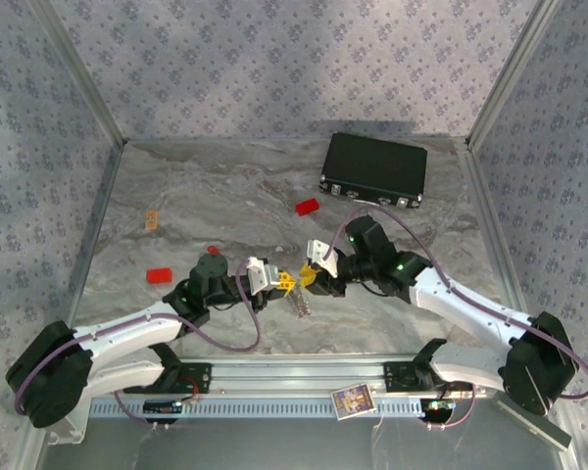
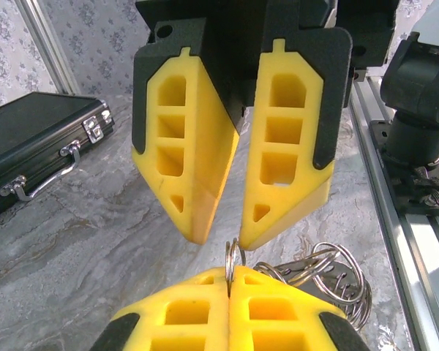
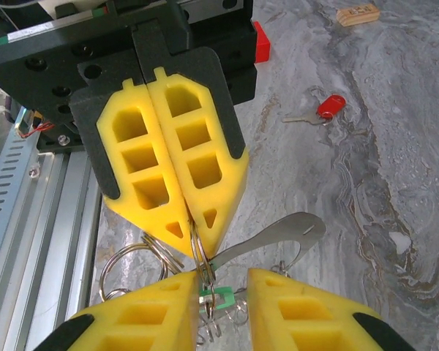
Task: Put the keys on the keyring
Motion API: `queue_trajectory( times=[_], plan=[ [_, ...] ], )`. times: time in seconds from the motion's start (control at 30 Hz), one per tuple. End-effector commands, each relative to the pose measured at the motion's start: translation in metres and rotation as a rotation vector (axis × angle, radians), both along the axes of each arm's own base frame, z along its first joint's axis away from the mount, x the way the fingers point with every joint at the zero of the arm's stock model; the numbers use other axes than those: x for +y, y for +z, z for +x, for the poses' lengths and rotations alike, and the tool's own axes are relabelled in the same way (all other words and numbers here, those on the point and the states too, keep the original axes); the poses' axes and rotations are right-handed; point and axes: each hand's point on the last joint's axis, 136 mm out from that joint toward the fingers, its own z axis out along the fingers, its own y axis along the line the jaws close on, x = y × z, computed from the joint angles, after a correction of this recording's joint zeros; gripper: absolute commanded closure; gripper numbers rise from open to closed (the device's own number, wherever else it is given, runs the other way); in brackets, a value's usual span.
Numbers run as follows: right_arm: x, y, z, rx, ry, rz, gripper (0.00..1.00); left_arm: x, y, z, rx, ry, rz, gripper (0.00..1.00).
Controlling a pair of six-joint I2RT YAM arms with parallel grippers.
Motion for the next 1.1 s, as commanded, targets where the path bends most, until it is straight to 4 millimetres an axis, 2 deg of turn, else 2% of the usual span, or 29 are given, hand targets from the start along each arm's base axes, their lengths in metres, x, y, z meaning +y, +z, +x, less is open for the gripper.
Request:
queue_trajectory(
  times=[0.0, 0.13, 0.27, 0.37, 0.4, 0.47, 0.57, 0.63, 0.83, 1.07],
  plan=[
    [0.006, 0.004, -0.003, 0.014, 0.024, 0.029, 0.77, -0.004, 0.016, -0.005, -0.036, -0.036, -0.06, 1.0],
    [0.01, 0.002, -0.003, 0.019, 0.032, 0.031, 0.79, -0.005, 0.018, -0.006, -0.037, -0.042, -0.065, 1.0],
    [0.012, 0.001, -0.002, 0.02, 0.037, 0.03, 0.88, -0.005, 0.018, -0.006, -0.035, -0.044, -0.069, 1.0],
    [0.012, 0.002, -0.002, 0.014, 0.04, 0.03, 1.0, -0.004, 0.019, -0.006, -0.035, -0.04, -0.072, 1.0],
    [0.011, 0.004, -0.002, 0.008, 0.042, 0.027, 1.0, -0.004, 0.019, -0.005, -0.035, -0.034, -0.07, 1.0],
    [0.009, 0.003, -0.002, -0.002, 0.044, 0.003, 1.0, -0.004, 0.017, 0.0, -0.026, -0.007, -0.054, 0.93],
    [0.006, 0.003, -0.001, -0.034, 0.045, -0.066, 1.0, -0.002, 0.012, 0.004, -0.011, 0.015, 0.007, 0.72],
    [0.003, 0.001, -0.001, -0.055, 0.052, -0.121, 1.0, 0.0, 0.01, 0.004, -0.01, 0.022, 0.033, 0.69],
    [0.001, -0.005, -0.004, -0.089, 0.093, -0.27, 1.0, 0.001, 0.002, 0.001, 0.017, 0.012, 0.074, 0.7],
    [0.009, 0.003, -0.009, -0.124, 0.134, -0.3, 1.0, 0.0, 0.006, 0.001, 0.009, 0.007, 0.066, 0.82]
  ],
)
